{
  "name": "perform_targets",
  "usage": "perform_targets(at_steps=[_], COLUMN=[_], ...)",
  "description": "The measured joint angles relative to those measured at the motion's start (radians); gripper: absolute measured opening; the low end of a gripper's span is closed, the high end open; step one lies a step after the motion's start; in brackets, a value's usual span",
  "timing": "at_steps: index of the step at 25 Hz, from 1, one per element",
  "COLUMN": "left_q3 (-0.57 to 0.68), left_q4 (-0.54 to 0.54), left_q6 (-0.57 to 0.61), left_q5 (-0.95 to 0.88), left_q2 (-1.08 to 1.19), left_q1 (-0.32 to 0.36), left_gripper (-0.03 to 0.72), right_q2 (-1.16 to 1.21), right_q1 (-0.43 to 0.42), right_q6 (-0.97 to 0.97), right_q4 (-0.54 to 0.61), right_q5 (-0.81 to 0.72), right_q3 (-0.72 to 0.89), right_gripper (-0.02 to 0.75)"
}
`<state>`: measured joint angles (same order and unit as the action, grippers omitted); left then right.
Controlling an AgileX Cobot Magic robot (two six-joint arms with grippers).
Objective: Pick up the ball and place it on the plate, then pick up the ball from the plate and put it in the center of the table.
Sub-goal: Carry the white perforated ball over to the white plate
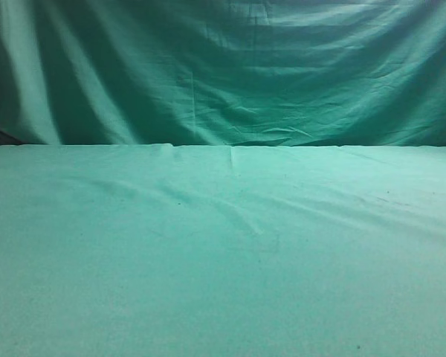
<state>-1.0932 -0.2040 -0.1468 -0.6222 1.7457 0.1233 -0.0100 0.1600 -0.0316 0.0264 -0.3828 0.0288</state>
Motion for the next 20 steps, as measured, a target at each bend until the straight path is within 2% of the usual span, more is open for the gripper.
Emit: perform_targets(at_steps=[2, 4, 6, 8, 9, 12, 13, 16, 20], left_q3=[0.000, 0.000, -0.002, -0.028, -0.053, -0.146, -0.182, -0.267, -0.312], left_q4=[0.000, 0.003, 0.020, 0.064, 0.094, 0.193, 0.227, 0.300, 0.322], left_q6=[0.000, 0.000, 0.000, 0.003, 0.017, 0.104, 0.140, 0.215, 0.245], left_q5=[0.009, 0.017, 0.022, 0.001, -0.015, -0.071, -0.084, -0.123, -0.131], left_q2=[0.006, 0.006, 0.006, 0.009, 0.009, 0.011, 0.011, 0.011, -0.033], left_q1=[0.000, 0.000, 0.000, 0.000, -0.003, -0.039, -0.057, -0.111, -0.187], left_gripper=[0.305, 0.394, 0.533, 0.631, 0.657, 0.643, 0.553, 0.360, 0.090], right_q2=[0.000, 0.000, 0.000, 0.000, 0.000, 0.000, 0.000, 0.000, 0.000], right_q1=[0.000, 0.000, 0.000, 0.000, 0.000, 0.000, 0.000, 0.000, 0.000], right_q6=[0.000, 0.000, 0.000, 0.000, 0.000, 0.000, 0.000, 0.000, 0.000], right_q4=[0.000, 0.000, 0.000, 0.000, 0.000, 0.000, 0.000, 0.000, 0.000], right_q5=[0.000, 0.000, 0.000, 0.000, 0.000, 0.000, 0.000, 0.000, 0.000], right_q3=[0.000, 0.000, 0.000, 0.000, 0.000, 0.000, 0.000, 0.000, 0.000], right_gripper=[0.049, 0.049, 0.049, 0.049, 0.049, 0.049, 0.049, 0.049, 0.049])
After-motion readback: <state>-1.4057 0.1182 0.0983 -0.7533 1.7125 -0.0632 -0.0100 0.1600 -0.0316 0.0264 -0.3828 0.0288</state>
